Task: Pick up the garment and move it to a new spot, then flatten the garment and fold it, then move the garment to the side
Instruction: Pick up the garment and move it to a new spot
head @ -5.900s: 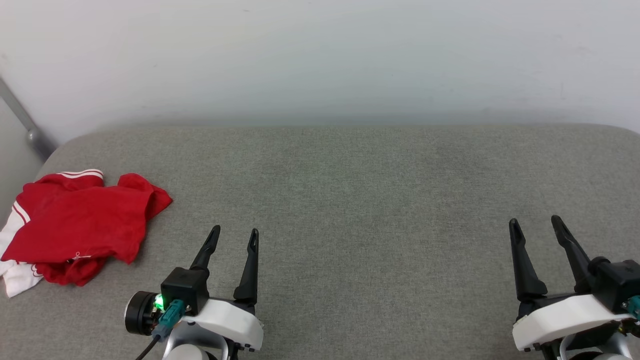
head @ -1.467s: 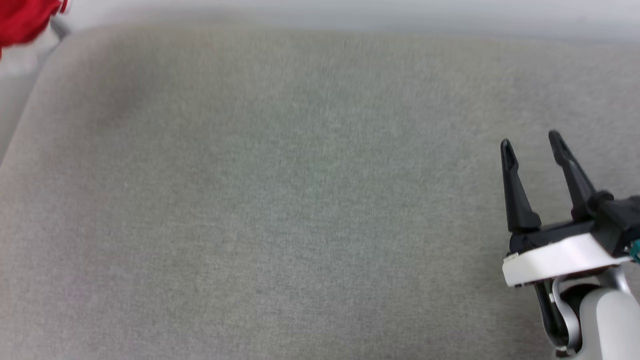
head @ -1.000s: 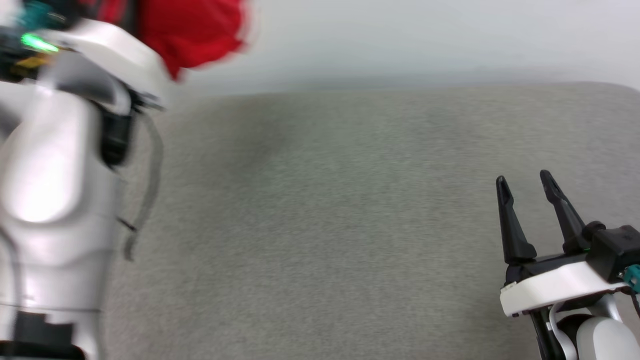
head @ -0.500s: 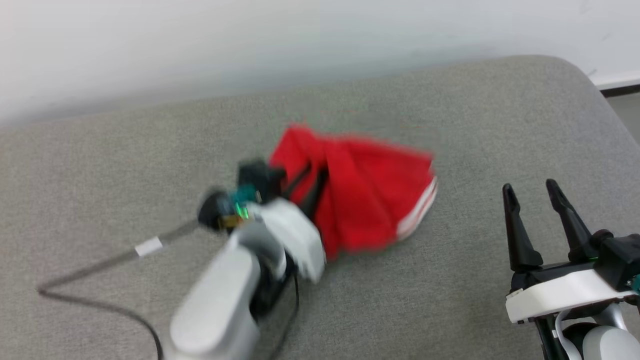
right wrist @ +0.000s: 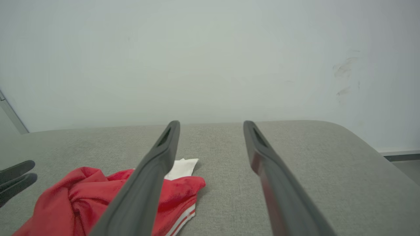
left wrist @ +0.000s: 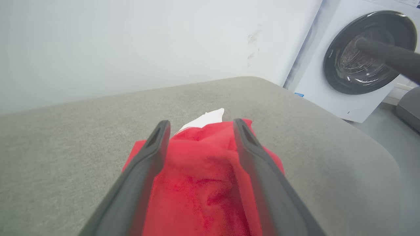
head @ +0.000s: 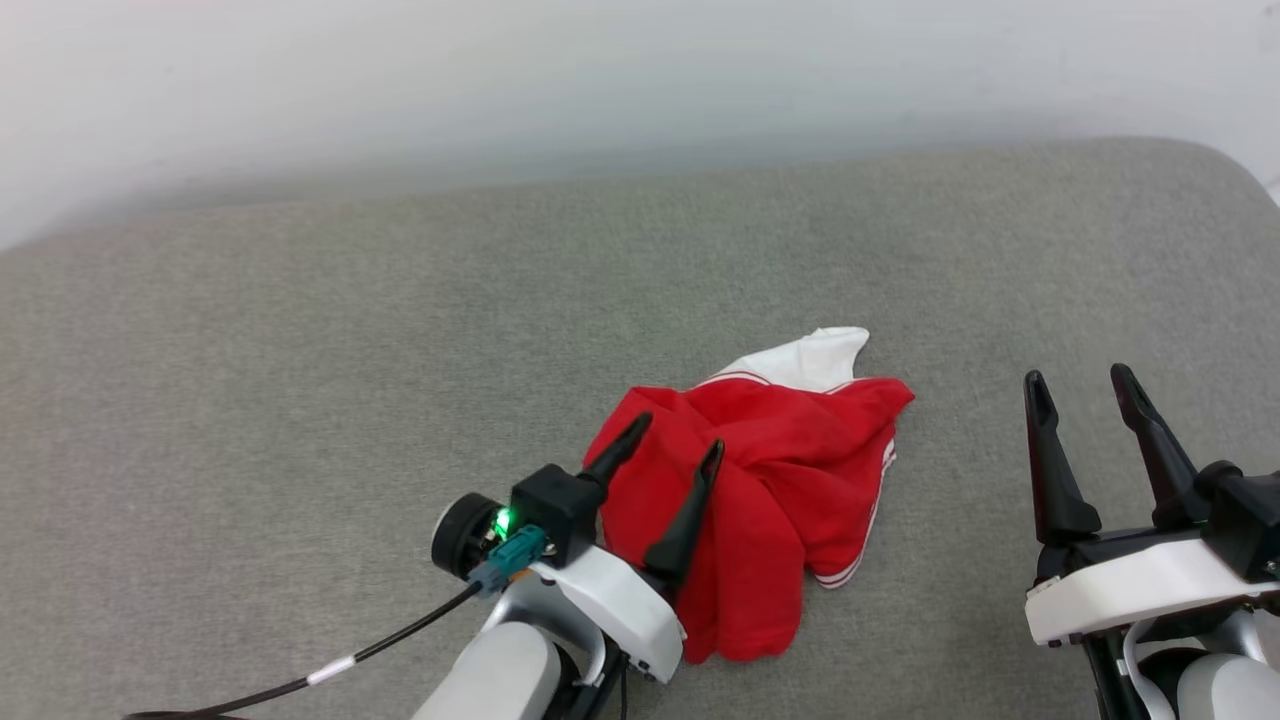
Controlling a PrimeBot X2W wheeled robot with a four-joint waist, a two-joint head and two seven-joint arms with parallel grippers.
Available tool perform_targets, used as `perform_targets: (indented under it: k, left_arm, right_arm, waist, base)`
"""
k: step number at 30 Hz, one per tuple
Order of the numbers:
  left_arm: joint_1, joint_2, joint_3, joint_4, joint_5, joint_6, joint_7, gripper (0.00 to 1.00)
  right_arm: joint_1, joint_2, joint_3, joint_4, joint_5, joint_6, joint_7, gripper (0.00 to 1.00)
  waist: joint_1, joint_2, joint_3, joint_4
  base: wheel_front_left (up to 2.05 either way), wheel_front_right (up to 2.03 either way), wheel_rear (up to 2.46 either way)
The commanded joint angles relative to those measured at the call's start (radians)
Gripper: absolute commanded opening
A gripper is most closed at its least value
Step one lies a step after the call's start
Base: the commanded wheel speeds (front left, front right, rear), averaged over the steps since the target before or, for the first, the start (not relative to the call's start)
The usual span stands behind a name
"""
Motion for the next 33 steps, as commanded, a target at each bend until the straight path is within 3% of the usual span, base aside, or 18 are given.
perform_targets:
  k: [1, 7, 16, 22, 33]
  left_arm:
    - [-0.006, 0.001, 0.018, -0.021, 0.003, 0.021, -0.028, 1.00]
    - [-0.005, 0.030, 0.116, -0.072, -0.015, 0.100, -0.064, 1.00]
    - [0.093, 0.151, 0.267, -0.083, -0.044, 0.200, -0.060, 1.00]
    - [0.190, 0.203, 0.276, -0.123, -0.038, 0.221, -0.039, 1.00]
    - [0.223, 0.203, 0.269, -0.190, -0.049, 0.236, -0.027, 1.00]
  right_arm:
    - [0.014, 0.002, -0.004, 0.001, -0.008, 0.000, 0.004, 1.00]
    - [0.044, 0.002, -0.025, -0.006, -0.011, 0.000, 0.021, 1.00]
    - [0.093, 0.002, -0.023, -0.013, -0.015, 0.000, 0.048, 1.00]
    - [0.127, 0.002, -0.006, -0.016, -0.008, 0.000, 0.060, 1.00]
    - [0.126, 0.002, 0.000, -0.032, -0.009, 0.000, 0.072, 1.00]
  waist:
    - [0.0001, -0.0001, -0.033, 0.025]
    - [0.0001, -0.0001, -0.084, 0.063]
    - [0.0001, -0.0001, -0.135, 0.084]
    - [0.0001, -0.0001, -0.157, 0.074]
    - [0.0001, -0.0001, -0.154, 0.078]
  base:
    - [0.00, 0.00, 0.00]
    - [0.00, 0.00, 0.00]
    - [0.00, 0.00, 0.00]
    - [0.00, 0.00, 0.00]
    - [0.00, 0.00, 0.00]
